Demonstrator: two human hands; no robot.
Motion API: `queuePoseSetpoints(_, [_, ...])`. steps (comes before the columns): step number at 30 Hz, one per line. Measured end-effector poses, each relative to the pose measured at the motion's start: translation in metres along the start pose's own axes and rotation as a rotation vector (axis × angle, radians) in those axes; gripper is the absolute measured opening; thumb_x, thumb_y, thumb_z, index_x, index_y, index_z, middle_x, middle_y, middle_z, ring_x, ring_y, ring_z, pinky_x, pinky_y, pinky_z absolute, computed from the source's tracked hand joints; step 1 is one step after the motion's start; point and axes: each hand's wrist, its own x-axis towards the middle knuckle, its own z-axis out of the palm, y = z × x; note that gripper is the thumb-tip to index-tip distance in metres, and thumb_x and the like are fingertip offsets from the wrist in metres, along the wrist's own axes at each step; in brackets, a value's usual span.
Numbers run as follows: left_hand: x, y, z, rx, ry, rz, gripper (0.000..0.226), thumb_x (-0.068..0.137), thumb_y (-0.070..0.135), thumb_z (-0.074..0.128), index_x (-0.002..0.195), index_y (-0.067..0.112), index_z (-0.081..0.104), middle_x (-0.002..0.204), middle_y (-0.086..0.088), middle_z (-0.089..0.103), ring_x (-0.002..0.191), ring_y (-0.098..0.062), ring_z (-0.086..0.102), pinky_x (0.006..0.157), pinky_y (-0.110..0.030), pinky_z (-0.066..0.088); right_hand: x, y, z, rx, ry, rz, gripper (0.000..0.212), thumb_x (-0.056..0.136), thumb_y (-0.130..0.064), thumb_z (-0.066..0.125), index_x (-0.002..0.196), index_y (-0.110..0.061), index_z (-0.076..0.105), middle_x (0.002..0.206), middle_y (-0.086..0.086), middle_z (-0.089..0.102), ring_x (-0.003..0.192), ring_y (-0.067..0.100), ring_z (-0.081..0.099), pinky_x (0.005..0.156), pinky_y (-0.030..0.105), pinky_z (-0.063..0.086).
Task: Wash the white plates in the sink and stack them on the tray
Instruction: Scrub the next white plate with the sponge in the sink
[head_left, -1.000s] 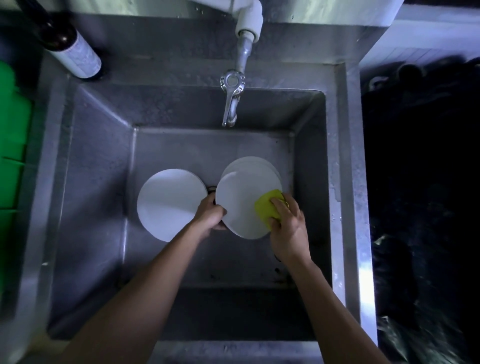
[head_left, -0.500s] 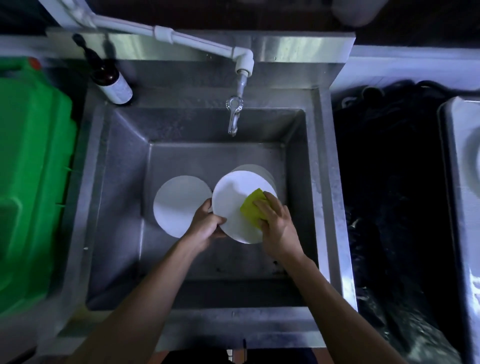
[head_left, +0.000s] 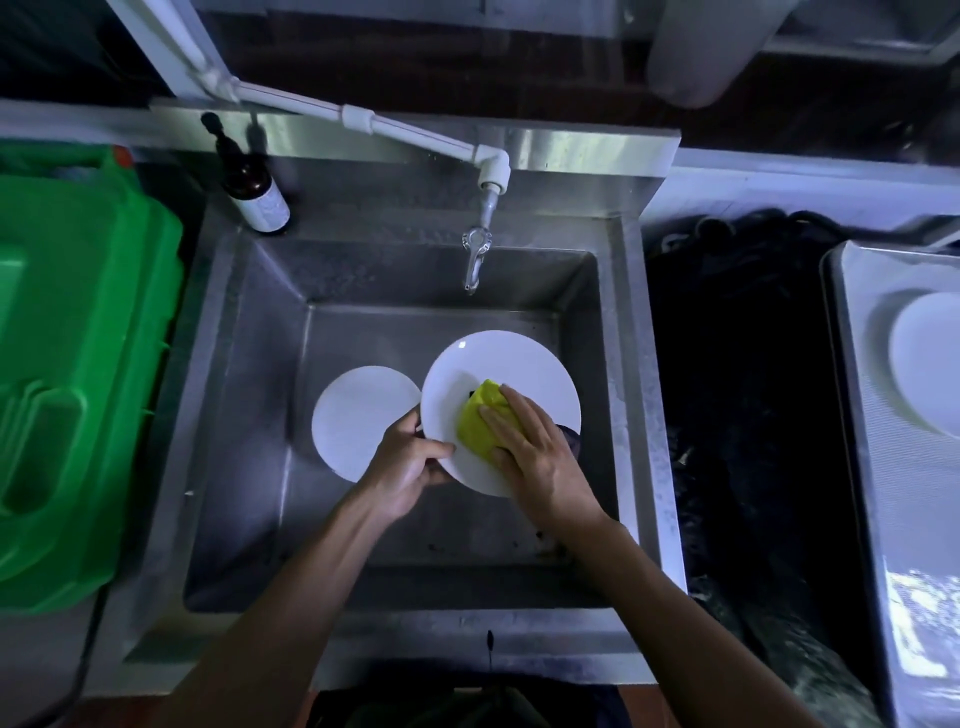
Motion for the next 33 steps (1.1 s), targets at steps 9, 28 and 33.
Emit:
queuePoseSetpoints(9, [-0.006, -0.004, 0.0, 0.107, -0.055, -0.012, 0.052, 0.062, -0.003, 0.064, 0.111, 0.012, 0.069, 0.116, -0.028, 0.064, 0.102, -0.038, 0.067, 0.072, -0.04, 0.057, 0.038, -0.015, -0.008, 0.015, 0.011, -0.101, 0.045, 0.105, -0.028, 0.042, 0.148, -0.014, 0.045, 0.159, 0.014, 0.032, 0.142, 0.036, 0.034, 0.117, 0.046, 0.03])
queuePoseSetpoints(28, [-0.033, 0.003, 0.016, -0.008, 0.101, 0.081, 0.052, 0.06, -0.004, 0.064, 0.108, 0.014, 0.073, 0.109, -0.017, 0.073, 0.089, -0.033, 0.073, 0.071, -0.046, 0.059, 0.05, 0.017, -0.036, -0.026, 0.265, 0.127, 0.044, 0.105, -0.016, 0.047, 0.147, -0.007, 0.045, 0.158, 0.02, 0.03, 0.143, 0.039, 0.031, 0.115, 0.051, 0.033])
queuePoseSetpoints(33, [-0.033, -0.001, 0.024, -0.023, 0.132, 0.097, 0.051, 0.06, -0.003, 0.063, 0.109, 0.011, 0.072, 0.11, -0.018, 0.072, 0.093, -0.035, 0.071, 0.078, -0.055, 0.059, 0.031, 0.022, -0.033, -0.026, 0.277, 0.195, 0.045, 0.106, -0.018, 0.043, 0.15, -0.01, 0.04, 0.16, 0.016, 0.026, 0.145, 0.036, 0.027, 0.117, 0.05, 0.032])
